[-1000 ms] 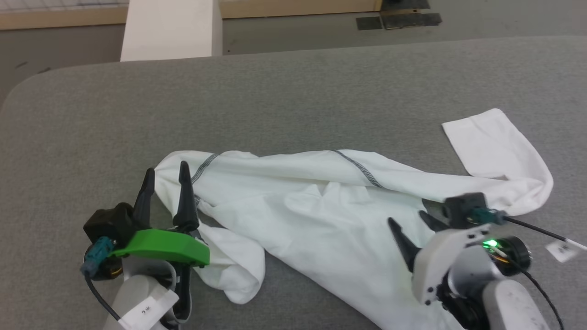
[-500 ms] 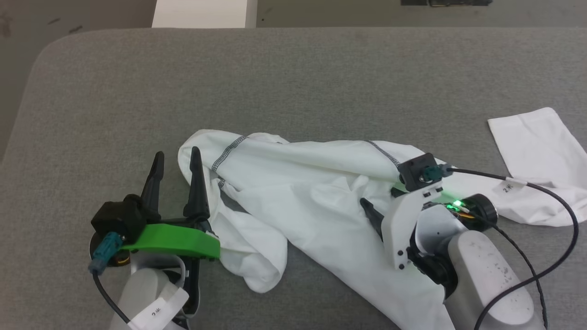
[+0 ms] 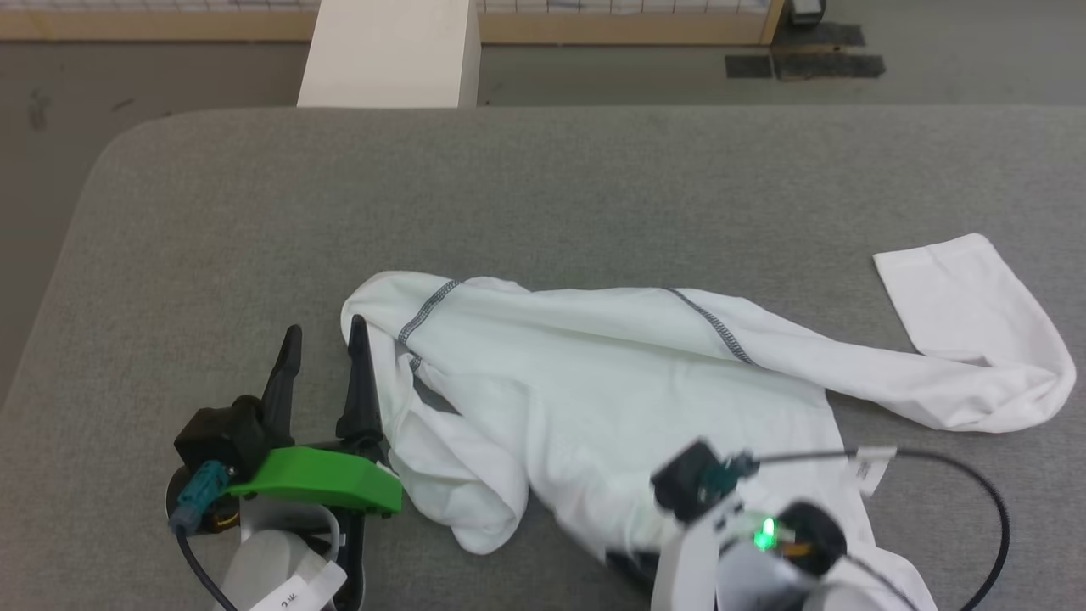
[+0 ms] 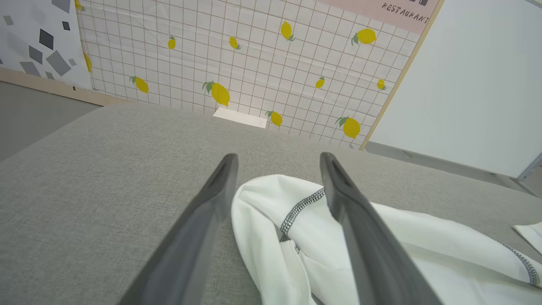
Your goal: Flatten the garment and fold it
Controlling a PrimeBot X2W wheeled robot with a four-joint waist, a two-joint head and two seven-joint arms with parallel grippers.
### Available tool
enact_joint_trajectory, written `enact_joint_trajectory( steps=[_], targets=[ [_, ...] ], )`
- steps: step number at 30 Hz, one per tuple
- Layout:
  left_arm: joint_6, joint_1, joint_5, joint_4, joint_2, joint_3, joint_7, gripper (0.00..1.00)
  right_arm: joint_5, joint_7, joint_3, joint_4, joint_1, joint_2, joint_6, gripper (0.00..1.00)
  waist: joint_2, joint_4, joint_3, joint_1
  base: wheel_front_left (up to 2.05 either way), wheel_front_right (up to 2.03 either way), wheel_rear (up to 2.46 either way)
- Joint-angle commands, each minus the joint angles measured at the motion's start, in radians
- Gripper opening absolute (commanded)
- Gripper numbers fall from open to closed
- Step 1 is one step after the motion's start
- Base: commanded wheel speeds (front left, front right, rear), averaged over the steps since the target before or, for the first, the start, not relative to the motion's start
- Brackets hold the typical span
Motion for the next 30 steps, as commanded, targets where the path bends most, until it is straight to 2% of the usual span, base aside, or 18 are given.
enact_joint_trajectory(
  steps=[1, 5, 6, 7, 8, 15, 20, 25, 30],
  targets=[
    [-0.005, 0.008, 0.003, 0.001, -0.003, 0.006, -0.005, 1.00, 0.016, 0.031, 0.017, -0.029, 0.041, -0.020, -0.002, 0.00, 0.0000, -0.028, -0.041, -0.0001, 0.00, 0.00, 0.00],
    [-0.006, 0.013, 0.004, 0.003, -0.004, 0.012, -0.005, 1.00, 0.041, 0.116, 0.037, -0.090, 0.153, -0.051, -0.002, 0.00, 0.0000, -0.040, -0.055, -0.0001, 0.00, 0.00, 0.00],
    [-0.007, 0.014, 0.004, 0.003, -0.004, 0.013, -0.005, 1.00, 0.034, 0.124, 0.024, -0.098, 0.175, -0.050, -0.002, 0.29, 0.0000, -0.041, -0.057, -0.0001, 0.00, 0.00, 0.00],
    [-0.008, 0.014, 0.004, 0.003, -0.004, 0.013, -0.005, 1.00, 0.026, 0.117, 0.010, -0.108, 0.188, -0.046, -0.002, 0.84, 0.0000, -0.043, -0.058, -0.0001, 0.00, 0.00, 0.00],
    [-0.008, 0.015, 0.004, 0.004, -0.004, 0.014, -0.005, 1.00, 0.017, 0.098, -0.020, -0.120, 0.201, -0.032, -0.002, 1.00, 0.0000, -0.044, -0.060, -0.0001, 0.00, 0.00, 0.00],
    [-0.013, 0.018, 0.007, -0.001, -0.004, 0.017, -0.005, 1.00, -0.105, -0.121, -0.296, -0.172, 0.210, 0.065, -0.002, 1.00, 0.0000, -0.038, -0.054, -0.0001, 0.00, 0.00, 0.00],
    [-0.015, 0.006, 0.010, -0.013, -0.004, 0.017, -0.005, 1.00, -0.192, -0.223, -0.445, -0.080, 0.154, 0.085, -0.002, 1.00, 0.0000, -0.028, -0.025, -0.0001, 0.00, 0.00, 0.00],
    [-0.018, -0.015, 0.011, -0.017, -0.004, 0.016, -0.005, 1.00, -0.203, -0.257, -0.523, 0.059, 0.064, 0.087, -0.002, 1.00, 0.0000, -0.015, 0.010, -0.0001, 0.00, 0.00, 0.00],
    [-0.018, -0.027, 0.012, -0.017, -0.004, 0.014, -0.005, 1.00, -0.212, -0.188, -0.529, 0.185, 0.005, 0.087, -0.002, 1.00, 0.0000, -0.004, 0.036, -0.0001, 0.00, 0.00, 0.00]
  ],
)
